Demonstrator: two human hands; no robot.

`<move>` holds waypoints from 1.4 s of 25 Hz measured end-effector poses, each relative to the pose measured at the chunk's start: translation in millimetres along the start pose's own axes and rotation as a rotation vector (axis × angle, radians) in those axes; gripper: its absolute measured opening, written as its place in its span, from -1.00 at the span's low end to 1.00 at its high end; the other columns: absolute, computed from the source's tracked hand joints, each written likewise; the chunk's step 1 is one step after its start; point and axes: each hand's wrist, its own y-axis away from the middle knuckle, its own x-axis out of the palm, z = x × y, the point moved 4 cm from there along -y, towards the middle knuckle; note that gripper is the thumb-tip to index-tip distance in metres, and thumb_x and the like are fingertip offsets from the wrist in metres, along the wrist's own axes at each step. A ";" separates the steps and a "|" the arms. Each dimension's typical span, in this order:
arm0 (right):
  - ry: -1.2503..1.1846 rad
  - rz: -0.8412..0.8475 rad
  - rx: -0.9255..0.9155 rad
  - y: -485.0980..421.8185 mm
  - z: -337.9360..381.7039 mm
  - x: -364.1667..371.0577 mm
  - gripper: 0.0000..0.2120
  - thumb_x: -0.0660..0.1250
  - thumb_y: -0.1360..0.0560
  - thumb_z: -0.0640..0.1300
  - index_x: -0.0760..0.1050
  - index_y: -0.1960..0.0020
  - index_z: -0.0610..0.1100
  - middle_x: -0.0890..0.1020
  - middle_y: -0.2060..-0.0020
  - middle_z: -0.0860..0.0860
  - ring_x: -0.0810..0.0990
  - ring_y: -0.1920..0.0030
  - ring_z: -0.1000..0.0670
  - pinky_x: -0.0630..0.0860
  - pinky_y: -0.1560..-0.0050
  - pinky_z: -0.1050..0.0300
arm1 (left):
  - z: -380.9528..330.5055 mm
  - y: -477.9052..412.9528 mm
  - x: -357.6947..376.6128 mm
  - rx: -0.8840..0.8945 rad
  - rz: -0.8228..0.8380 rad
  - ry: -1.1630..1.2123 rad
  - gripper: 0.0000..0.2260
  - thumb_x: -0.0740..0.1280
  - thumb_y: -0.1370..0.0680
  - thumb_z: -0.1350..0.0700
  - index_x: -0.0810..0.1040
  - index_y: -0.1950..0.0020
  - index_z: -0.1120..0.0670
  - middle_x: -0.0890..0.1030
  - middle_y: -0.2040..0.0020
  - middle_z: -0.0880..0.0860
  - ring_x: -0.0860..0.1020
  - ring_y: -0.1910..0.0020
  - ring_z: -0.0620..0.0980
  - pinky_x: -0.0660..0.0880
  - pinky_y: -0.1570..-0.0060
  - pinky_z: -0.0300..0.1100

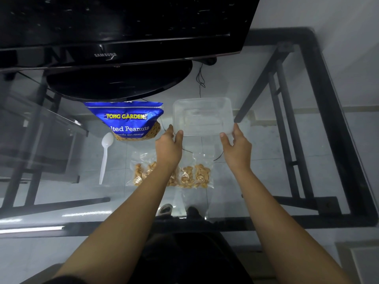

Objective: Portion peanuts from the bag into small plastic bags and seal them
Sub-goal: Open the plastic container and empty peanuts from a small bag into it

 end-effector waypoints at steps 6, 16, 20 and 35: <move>-0.024 -0.043 -0.019 17.0 20.9 -12.8 -0.43 0.24 -0.55 -0.01 0.15 -0.48 -0.13 0.34 -0.42 -0.08 0.32 -0.42 -0.05 0.23 -0.37 0.18 | -19.4 19.0 -15.7 0.047 -0.154 0.054 -0.59 0.17 -0.61 0.04 0.35 -0.37 0.26 0.53 -0.21 0.31 0.47 -0.22 0.22 0.45 -0.14 -0.01; -0.649 0.062 0.166 0.8 39.6 -63.0 -0.29 0.33 -0.48 -0.28 0.08 -0.45 0.16 0.57 -0.10 0.01 0.64 0.18 0.15 0.55 0.12 0.22 | -31.7 11.9 -20.9 0.058 -0.111 0.318 -0.64 0.16 -0.61 0.02 0.43 -0.34 0.18 0.57 0.21 0.02 0.53 0.19 -0.15 0.45 0.15 -0.28; -0.790 0.005 0.226 -5.2 24.0 -77.0 -0.18 0.32 -0.40 -0.44 0.11 -0.44 0.18 0.46 -0.13 -0.02 0.61 0.04 0.00 0.59 0.05 0.15 | -25.0 -16.3 -10.9 0.105 -0.112 -0.060 -0.53 0.12 -0.62 0.00 0.20 -0.47 0.21 0.51 -0.22 0.27 0.45 -0.25 0.19 0.46 -0.12 0.00; 0.119 -0.274 0.276 11.6 -58.5 -72.2 -0.17 0.48 -0.37 -0.05 0.07 -0.47 -0.13 0.26 -0.38 -0.20 0.27 -0.36 -0.19 0.32 -0.32 -0.12 | -11.1 -20.9 1.2 0.138 -0.077 -0.232 -0.68 0.18 -0.58 0.28 0.37 -0.34 0.27 0.62 -0.02 0.28 0.59 0.07 0.20 0.47 0.19 -0.15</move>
